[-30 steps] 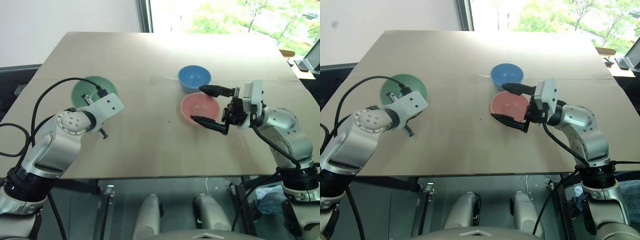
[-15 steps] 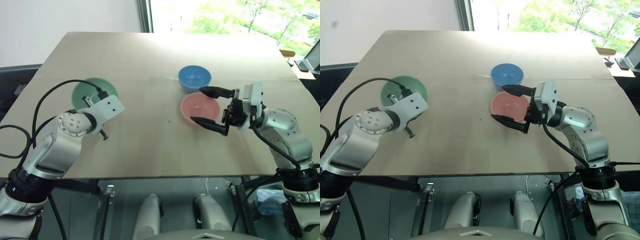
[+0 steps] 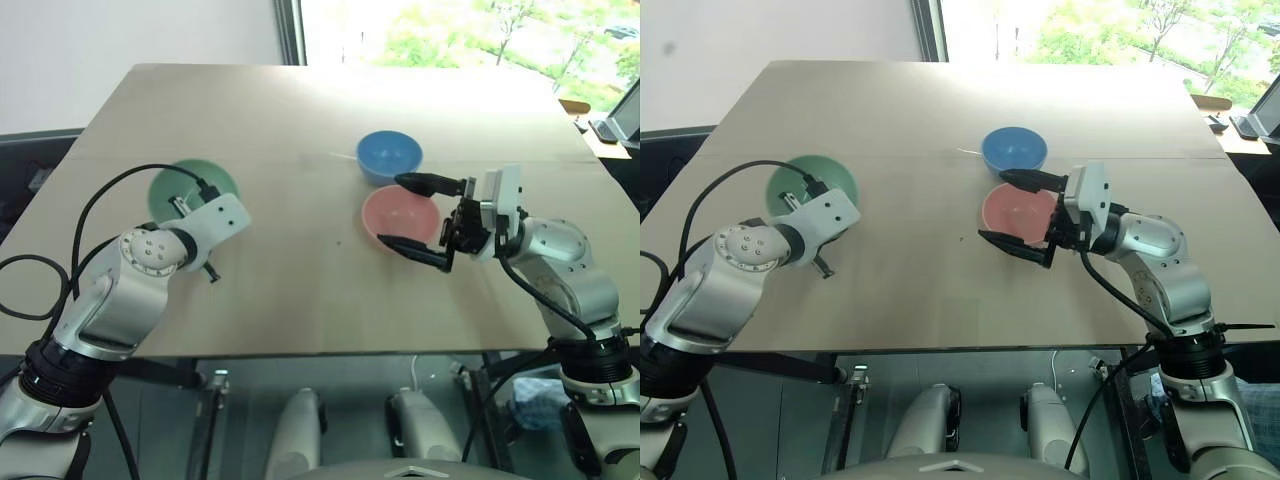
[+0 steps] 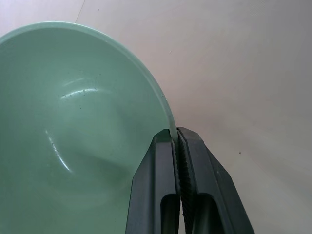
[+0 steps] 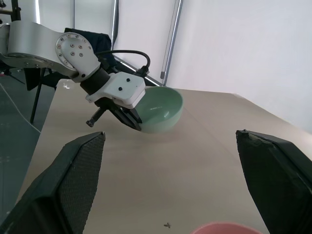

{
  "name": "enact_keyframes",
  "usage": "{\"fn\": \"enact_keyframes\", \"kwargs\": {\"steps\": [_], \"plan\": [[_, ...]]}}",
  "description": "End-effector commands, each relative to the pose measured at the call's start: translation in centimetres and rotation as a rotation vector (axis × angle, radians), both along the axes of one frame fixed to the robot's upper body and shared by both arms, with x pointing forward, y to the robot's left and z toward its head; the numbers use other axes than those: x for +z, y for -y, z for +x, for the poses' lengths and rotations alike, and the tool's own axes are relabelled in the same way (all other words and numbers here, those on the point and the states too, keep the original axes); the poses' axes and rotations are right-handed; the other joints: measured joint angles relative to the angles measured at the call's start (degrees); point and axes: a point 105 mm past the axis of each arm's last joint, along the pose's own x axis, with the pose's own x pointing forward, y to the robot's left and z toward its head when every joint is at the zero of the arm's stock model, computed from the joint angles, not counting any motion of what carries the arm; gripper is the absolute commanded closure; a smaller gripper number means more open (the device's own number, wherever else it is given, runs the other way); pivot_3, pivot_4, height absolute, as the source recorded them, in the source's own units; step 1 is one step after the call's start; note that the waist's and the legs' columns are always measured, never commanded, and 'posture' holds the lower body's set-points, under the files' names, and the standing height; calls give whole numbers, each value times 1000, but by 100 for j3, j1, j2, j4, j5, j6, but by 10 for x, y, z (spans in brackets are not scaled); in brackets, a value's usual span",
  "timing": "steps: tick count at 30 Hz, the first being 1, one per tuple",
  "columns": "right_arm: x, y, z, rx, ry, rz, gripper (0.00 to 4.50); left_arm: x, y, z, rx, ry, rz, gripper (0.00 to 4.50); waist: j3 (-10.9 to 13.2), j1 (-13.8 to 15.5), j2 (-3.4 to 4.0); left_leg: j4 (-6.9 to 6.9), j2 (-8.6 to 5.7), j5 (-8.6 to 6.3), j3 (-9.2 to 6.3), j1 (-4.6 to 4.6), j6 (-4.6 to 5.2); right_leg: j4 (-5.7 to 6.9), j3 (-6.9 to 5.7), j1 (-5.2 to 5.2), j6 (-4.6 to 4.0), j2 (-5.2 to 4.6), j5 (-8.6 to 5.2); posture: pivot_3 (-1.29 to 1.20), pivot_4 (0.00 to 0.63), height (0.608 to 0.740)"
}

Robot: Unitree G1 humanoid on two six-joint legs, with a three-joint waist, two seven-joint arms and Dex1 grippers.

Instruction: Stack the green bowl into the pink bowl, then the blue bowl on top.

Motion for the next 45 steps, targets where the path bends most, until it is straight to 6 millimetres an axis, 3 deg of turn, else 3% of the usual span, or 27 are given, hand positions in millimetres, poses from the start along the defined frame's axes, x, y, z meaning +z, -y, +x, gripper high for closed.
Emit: {"fn": "enact_keyframes", "kwargs": {"steps": [1, 5, 7, 15, 19, 26, 30, 35, 38, 42, 45], "plan": [[5, 4, -1, -16, 40, 5, 0, 35, 28, 5, -202, 136, -29, 4475, 0, 15, 0, 1, 0, 0, -1, -1, 0, 0, -1, 0, 0, 0, 0, 0, 150, 740], [-2, 19, -1, -88, 24, -16, 0, 50, 75, -13, -570, 152, -72, 4475, 0, 73, 0, 3, -1, 0, 2, -3, 0, -1, 0, 0, 0, -3, 0, 0, 150, 740], [-6, 24, -2, -113, 17, -26, 0, 54, 83, -17, -655, 154, -74, 4475, 0, 108, 0, 3, -1, 0, 3, -4, 0, -3, 0, 0, -1, -3, 0, 0, 150, 740], [-27, 61, -11, -354, -29, -54, 0, 81, 143, -1, -1062, 157, -50, 4475, -1, 211, 4, 24, -7, 0, 4, -2, 0, 5, 3, 8, 1, -1, 0, 0, 150, 740], [-31, 72, -17, -436, -26, -68, 0, 88, 171, 6, -1232, 58, -118, 4475, 0, 209, 5, 26, -7, 0, 1, -2, 0, 8, 3, 8, 2, 4, 0, 0, 150, 740], [-33, 74, -27, -511, -24, -65, 0, 77, 192, 4, -1471, -111, -67, 4475, 0, 89, 6, 25, -6, 0, -1, 0, 1, 14, 7, 6, 2, 8, -1, 0, 150, 740], [-35, 72, -33, -527, -33, -60, 0, 58, 191, 4, -1499, -257, 15, 3116, 0, 94, 5, 27, -7, 0, -1, -2, 1, 14, 8, 6, 2, 7, -2, 0, 150, 740], [-37, 70, -35, -524, -38, -70, 0, 76, 194, 9, -1501, -149, -85, 1127, 1, 108, 5, 28, -6, 0, -4, -4, 1, 13, 6, 6, 3, 7, -2, 0, 150, 740], [-38, 71, -32, -523, -36, -82, 0, 86, 182, 13, -1415, -123, -158, 112, 1, 95, 4, 28, -6, 0, -4, -4, 1, 13, 7, 6, 2, 7, -2, 0, 150, 740], [-35, 71, -22, -481, -31, -97, 0, 86, 143, 16, -1208, 16, -199, 112, -1, 3, 8, 25, -3, 0, -3, 2, 1, 17, 9, 6, 2, 8, -2, 0, 150, 740], [-32, 70, -15, -451, -24, -105, 0, 78, 125, 10, -1070, 37, -254, 112, 2, -28, 8, 25, 0, 0, -6, 1, 1, 22, 6, 6, 2, 8, -2, 0, 150, 740]]}}
